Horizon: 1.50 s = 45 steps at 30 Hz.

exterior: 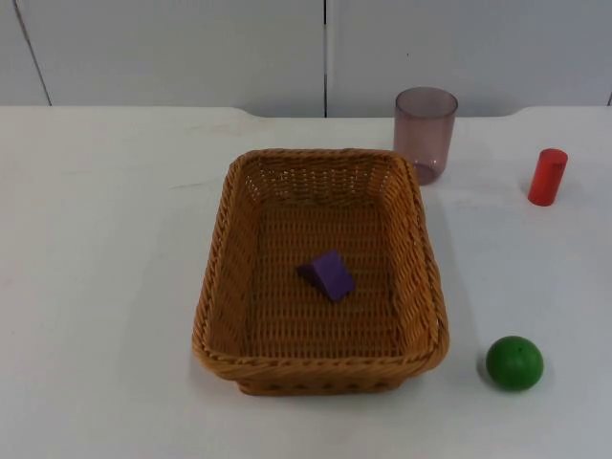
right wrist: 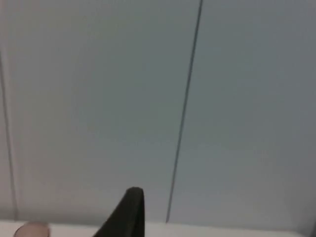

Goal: Pick up the basket with the left hand and place the triangular block into the basket with the right hand.

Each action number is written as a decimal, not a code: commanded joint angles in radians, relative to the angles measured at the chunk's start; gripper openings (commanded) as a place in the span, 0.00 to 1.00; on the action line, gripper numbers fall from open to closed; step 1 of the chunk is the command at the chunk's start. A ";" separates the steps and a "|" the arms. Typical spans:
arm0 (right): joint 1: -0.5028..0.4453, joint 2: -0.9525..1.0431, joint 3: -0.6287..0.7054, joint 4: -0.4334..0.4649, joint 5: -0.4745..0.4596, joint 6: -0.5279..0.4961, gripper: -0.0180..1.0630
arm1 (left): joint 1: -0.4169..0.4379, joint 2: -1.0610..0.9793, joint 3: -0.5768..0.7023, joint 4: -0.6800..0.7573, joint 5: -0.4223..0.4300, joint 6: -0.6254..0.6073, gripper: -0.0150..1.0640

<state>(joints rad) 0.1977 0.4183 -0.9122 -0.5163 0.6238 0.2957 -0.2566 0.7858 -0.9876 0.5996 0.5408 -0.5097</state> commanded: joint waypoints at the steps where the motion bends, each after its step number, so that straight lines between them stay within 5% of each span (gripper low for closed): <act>1: -0.005 -0.046 0.006 -0.041 0.006 -0.008 0.98 | 0.001 -0.047 0.028 0.013 0.001 -0.023 0.98; 10: -0.072 -0.269 0.008 0.063 0.044 -0.186 0.98 | 0.001 -0.284 0.053 0.015 0.047 0.000 0.98; 16: -0.238 -0.372 0.008 0.261 0.079 -0.343 0.98 | 0.007 -0.463 0.053 -0.016 0.140 0.088 0.98; 20: -0.263 -0.418 0.008 0.468 0.106 -0.429 0.98 | 0.132 -0.595 0.053 -0.175 0.170 0.275 0.98; 23: -0.263 -0.418 -0.004 0.502 0.148 -0.434 0.98 | 0.232 -0.652 0.053 -0.350 0.170 0.451 0.98; 26: -0.263 -0.418 -0.039 0.516 0.189 -0.450 0.98 | 0.271 -0.706 0.053 -0.457 0.175 0.486 0.98; 45: -0.242 -0.418 -0.069 0.672 0.347 -0.553 0.98 | 0.227 -0.786 0.057 -0.519 0.397 0.527 0.98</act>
<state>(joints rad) -0.0440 0.0003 -0.9763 0.1435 0.9471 -0.2438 -0.0230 0.0017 -0.9341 0.0979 0.9108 0.0193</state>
